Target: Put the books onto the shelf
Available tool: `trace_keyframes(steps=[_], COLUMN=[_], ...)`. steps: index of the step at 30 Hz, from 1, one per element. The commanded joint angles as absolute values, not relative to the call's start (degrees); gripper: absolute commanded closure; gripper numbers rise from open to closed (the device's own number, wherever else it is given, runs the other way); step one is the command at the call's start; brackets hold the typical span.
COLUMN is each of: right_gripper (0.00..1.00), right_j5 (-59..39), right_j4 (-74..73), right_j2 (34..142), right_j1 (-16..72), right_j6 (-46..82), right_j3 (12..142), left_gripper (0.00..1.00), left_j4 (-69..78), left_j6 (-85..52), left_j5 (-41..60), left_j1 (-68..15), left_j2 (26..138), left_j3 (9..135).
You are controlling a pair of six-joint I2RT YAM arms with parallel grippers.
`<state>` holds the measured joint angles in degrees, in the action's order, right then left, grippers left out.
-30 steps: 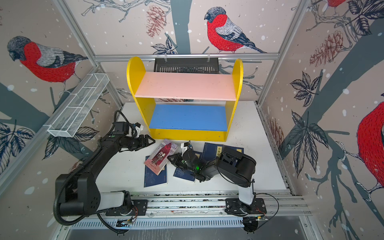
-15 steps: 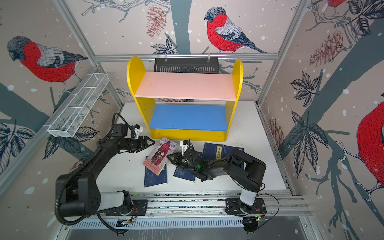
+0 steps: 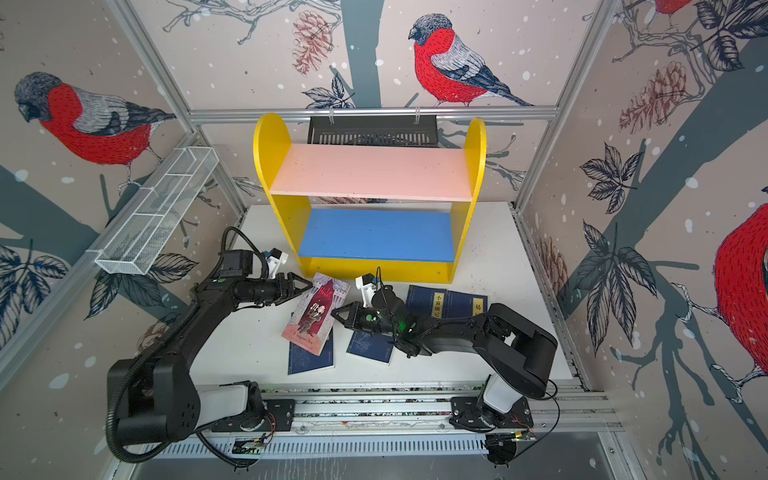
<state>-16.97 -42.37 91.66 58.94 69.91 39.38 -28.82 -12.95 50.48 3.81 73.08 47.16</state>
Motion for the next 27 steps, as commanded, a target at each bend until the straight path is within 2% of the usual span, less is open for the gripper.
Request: trace_keyframes(steps=[1,5,8,11,16,17,19,21,24,27], right_gripper=[0.99,0.99,0.99,0.99,0.96,0.92,0.69,0.55,0.46,0.42], right_j5=[-20.00,-21.99,-24.03,-25.75,-26.98,-27.03,-26.16,-24.93,-22.29,-19.92], right_j4=[-44.47,-46.31,-46.53,-46.40,-45.10,-44.75,-43.80,-43.89,-45.74,-45.07], right_j2=[91.25,91.76,92.17,92.46,92.13,91.96,91.15,89.68,85.77,79.76], right_j1=[58.46,57.96,57.58,57.00,55.85,55.73,55.62,55.68,55.97,56.11], right_j6=[68.64,69.06,68.98,68.64,67.78,67.47,67.24,67.24,67.32,66.20], right_j3=[40.55,41.44,42.13,42.39,42.88,43.14,43.25,42.45,39.29,36.15], left_gripper=[0.35,0.38,0.47,0.63,0.98,1.00,1.00,1.00,1.00,1.00], left_j4=[-29.29,-30.68,-31.44,-31.46,-31.98,-32.26,-33.52,-35.19,-37.90,-39.41], left_j6=[-10.20,-9.03,-7.84,-7.24,-8.14,-8.42,-8.53,-8.48,-7.66,-6.96], left_j5=[58.10,62.49,63.99,66.85,69.41,69.52,69.87,70.20,72.78,74.97], left_j1=[3.96,3.96,3.96,3.96,3.96,3.96,3.96,4.00,3.96,3.92], left_j2=[73.03,73.02,72.86,72.60,73.16,73.33,73.69,73.83,73.45,71.19], left_j3=[47.58,47.88,47.73,47.20,47.91,48.35,49.48,51.03,54.22,57.66])
